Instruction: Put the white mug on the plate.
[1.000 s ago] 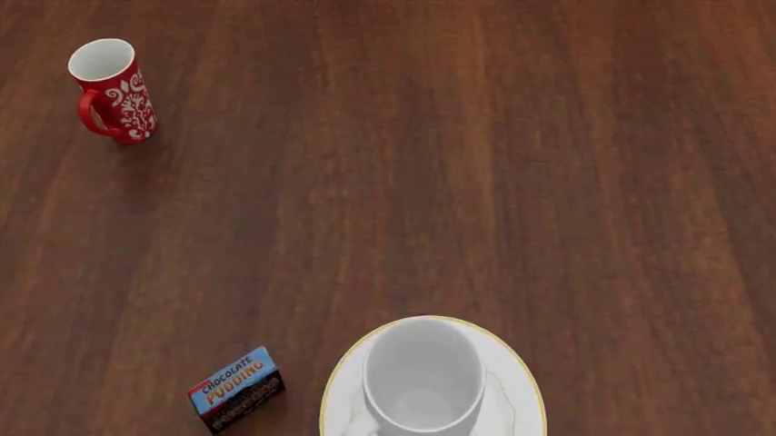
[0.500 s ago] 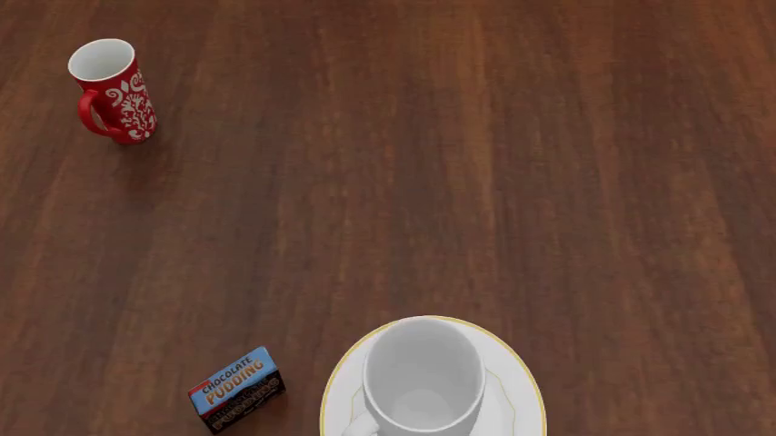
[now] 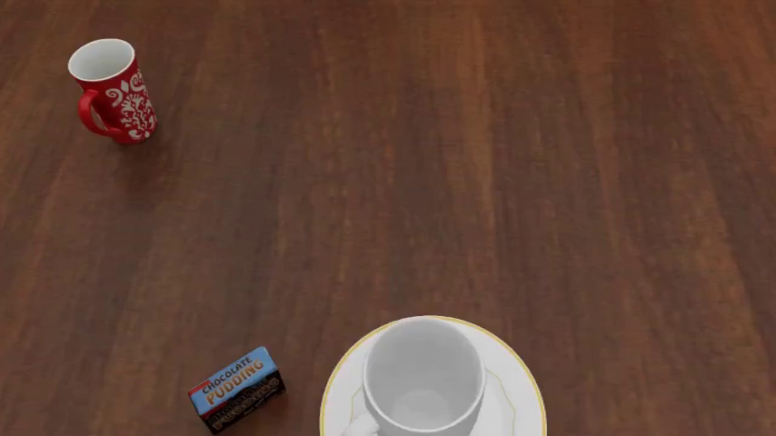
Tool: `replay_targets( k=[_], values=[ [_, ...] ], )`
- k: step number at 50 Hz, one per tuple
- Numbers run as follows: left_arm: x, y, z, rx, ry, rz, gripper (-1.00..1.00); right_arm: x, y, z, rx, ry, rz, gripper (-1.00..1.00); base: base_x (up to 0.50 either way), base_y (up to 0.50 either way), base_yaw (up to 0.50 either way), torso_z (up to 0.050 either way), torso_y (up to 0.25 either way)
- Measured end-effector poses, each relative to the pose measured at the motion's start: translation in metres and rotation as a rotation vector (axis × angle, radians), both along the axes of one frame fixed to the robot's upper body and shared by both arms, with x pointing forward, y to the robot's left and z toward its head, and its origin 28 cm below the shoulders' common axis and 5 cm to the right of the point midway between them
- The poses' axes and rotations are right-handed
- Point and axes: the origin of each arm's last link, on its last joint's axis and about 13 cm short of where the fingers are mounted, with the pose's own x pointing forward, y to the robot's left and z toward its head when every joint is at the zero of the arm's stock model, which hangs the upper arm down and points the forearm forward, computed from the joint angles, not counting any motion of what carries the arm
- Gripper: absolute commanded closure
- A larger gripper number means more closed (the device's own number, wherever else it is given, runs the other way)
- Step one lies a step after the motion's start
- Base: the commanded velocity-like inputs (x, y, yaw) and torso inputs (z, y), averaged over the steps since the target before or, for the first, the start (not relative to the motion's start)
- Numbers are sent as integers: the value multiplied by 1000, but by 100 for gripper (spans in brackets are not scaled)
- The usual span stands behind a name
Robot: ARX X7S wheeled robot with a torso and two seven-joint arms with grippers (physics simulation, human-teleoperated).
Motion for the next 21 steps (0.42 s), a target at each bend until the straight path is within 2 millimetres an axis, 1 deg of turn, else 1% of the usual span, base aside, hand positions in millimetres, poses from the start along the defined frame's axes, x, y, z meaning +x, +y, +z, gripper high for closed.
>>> replay_targets(
  k=[21],
  values=[
    [-11, 4, -7, 15, 12, 7, -100, -27, -2, 5, -69, 67, 8, -100, 0, 0, 0, 0, 0]
  ],
)
